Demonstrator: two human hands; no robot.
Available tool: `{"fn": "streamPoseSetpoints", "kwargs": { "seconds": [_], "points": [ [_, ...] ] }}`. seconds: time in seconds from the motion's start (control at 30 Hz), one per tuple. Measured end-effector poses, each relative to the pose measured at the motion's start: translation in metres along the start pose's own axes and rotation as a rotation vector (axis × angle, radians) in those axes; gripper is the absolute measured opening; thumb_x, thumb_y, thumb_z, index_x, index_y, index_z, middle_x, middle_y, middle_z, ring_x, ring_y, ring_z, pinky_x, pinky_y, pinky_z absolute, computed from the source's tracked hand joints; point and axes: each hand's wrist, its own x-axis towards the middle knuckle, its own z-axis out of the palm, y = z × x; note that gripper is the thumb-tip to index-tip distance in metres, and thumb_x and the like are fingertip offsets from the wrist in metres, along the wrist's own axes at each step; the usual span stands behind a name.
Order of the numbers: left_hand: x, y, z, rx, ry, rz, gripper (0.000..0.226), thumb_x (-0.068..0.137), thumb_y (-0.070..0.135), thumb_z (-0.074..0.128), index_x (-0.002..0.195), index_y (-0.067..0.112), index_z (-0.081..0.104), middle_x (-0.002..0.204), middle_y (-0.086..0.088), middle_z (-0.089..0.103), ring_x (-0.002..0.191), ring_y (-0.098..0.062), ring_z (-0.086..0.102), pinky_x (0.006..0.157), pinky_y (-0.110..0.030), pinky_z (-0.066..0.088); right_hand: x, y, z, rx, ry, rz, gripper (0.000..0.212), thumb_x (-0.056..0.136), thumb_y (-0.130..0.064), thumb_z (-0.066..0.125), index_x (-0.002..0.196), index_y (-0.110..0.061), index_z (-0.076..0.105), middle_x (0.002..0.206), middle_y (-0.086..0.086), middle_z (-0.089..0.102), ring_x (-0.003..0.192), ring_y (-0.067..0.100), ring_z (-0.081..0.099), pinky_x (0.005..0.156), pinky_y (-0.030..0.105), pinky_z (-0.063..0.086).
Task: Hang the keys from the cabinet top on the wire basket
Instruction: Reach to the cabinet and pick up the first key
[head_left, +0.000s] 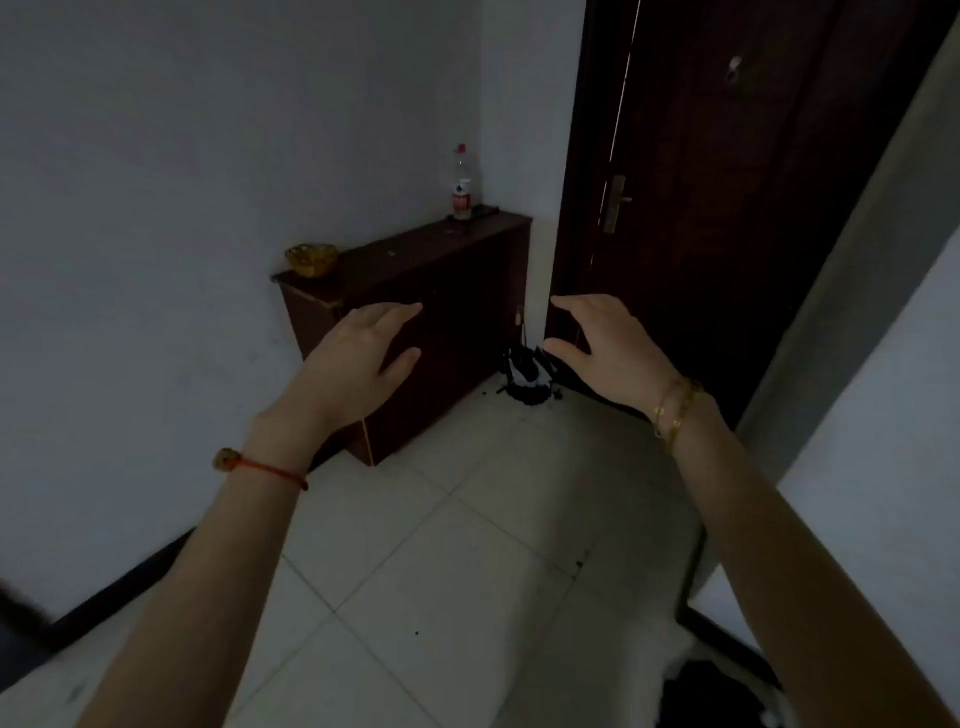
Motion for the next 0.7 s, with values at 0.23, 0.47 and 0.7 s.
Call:
{"fn": "streamPoseSetpoints", "kwargs": {
  "seconds": [0.23,0.47,0.7],
  "points": [
    [0.020,-0.021,0.031,-0.015,-0.031,-0.032,0.054,0.097,0.029,0.049,0.146,0.014,0.035,0.147,-0.012,0.044,0.136,-0.027,0.040,0.116,-0.042,0.031,0.025,0.017,0.035,-0.004,-0.035,0.036,0.059,0.095,-0.040,0.048,0.146,-0.014,0.033,0.148,0.008,0.040,0.139,0.025,0.029,0.114,0.040,0.027],
    [0.060,-0.046,0.073,-0.005,-0.059,-0.045,0.054,0.097,0.029,0.050,0.147,0.015,0.034,0.147,-0.010,0.044,0.136,-0.024,0.039,0.117,-0.040,0.029,0.067,0.058,0.076,-0.023,-0.045,0.046,0.058,0.095,-0.040,0.049,0.144,-0.012,0.034,0.145,0.009,0.043,0.137,0.025,0.032,0.112,0.041,0.029],
    [0.141,-0.071,0.111,-0.001,-0.102,-0.071,0.054,0.097,0.030,0.049,0.147,0.017,0.034,0.149,-0.009,0.042,0.137,-0.025,0.038,0.112,-0.033,0.029,0.137,0.113,0.100,0.066,-0.062,0.062,0.056,0.095,-0.038,0.050,0.142,-0.010,0.039,0.140,0.011,0.049,0.133,0.027,0.037,0.110,0.046,0.034]
  ]
}}
